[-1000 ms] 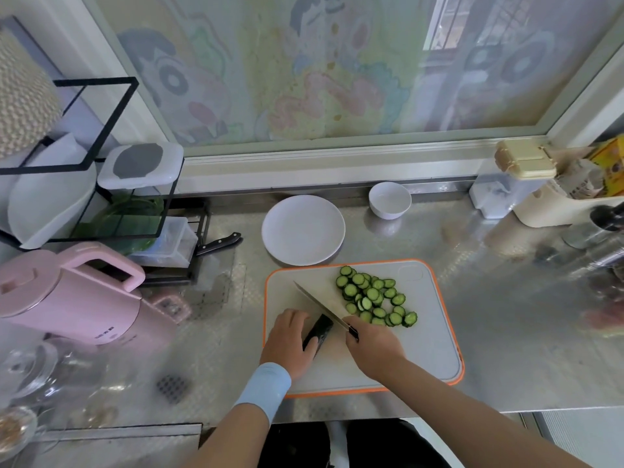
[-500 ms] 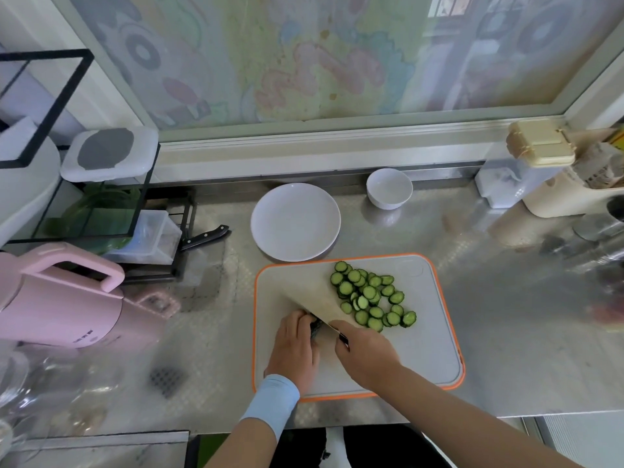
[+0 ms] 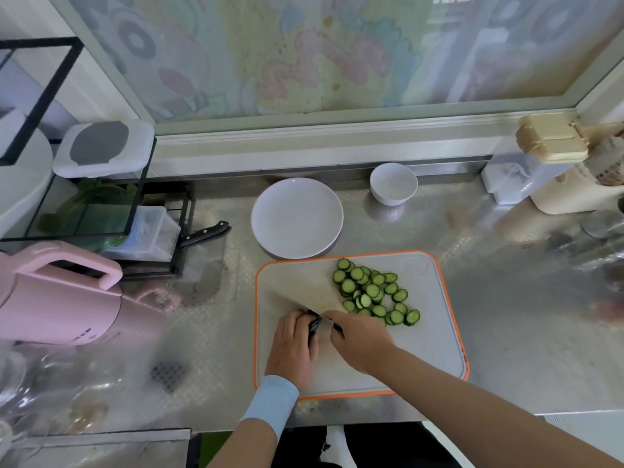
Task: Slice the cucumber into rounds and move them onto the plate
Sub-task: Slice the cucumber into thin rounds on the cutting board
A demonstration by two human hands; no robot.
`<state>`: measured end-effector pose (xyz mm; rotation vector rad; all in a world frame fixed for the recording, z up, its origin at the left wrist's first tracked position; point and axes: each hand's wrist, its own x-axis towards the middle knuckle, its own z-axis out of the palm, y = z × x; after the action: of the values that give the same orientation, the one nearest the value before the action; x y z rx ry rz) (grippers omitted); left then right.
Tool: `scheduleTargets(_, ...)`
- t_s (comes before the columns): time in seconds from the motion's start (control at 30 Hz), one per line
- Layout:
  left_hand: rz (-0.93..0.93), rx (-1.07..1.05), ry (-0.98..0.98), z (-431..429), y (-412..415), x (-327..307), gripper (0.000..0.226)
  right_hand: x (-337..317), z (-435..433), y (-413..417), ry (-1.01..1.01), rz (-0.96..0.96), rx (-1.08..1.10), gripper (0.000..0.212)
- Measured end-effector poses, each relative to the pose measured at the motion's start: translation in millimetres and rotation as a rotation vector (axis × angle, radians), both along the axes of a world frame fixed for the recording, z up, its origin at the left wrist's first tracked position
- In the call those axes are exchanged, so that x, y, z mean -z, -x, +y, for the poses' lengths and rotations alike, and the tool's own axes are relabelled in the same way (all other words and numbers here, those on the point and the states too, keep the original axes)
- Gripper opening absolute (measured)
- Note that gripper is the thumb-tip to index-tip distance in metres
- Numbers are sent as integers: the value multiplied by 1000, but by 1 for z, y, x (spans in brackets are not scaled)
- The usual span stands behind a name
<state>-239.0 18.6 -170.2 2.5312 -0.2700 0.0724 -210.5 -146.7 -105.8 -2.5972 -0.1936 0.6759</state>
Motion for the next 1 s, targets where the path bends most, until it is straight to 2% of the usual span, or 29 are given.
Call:
scheduleTargets(0.1,8,5,22,1,3,0,33,-2,0,1,22,9,1,42)
scheduleTargets(0.37,-99,33,42,4,0,7,17,-4,0,14,29,10,50,39)
scheduleTargets(0.6,-130,27,6,2,1,15,20,-17,0,30,58,-162,1,37)
scheduleTargets(0.77,-131,42,-55,0,2,19,21,-15,-3,41,85,-173,11,38)
scheduleTargets(1.0,-142,57,2,0,0,13,23,-18,-3,36,93,-144,15,35)
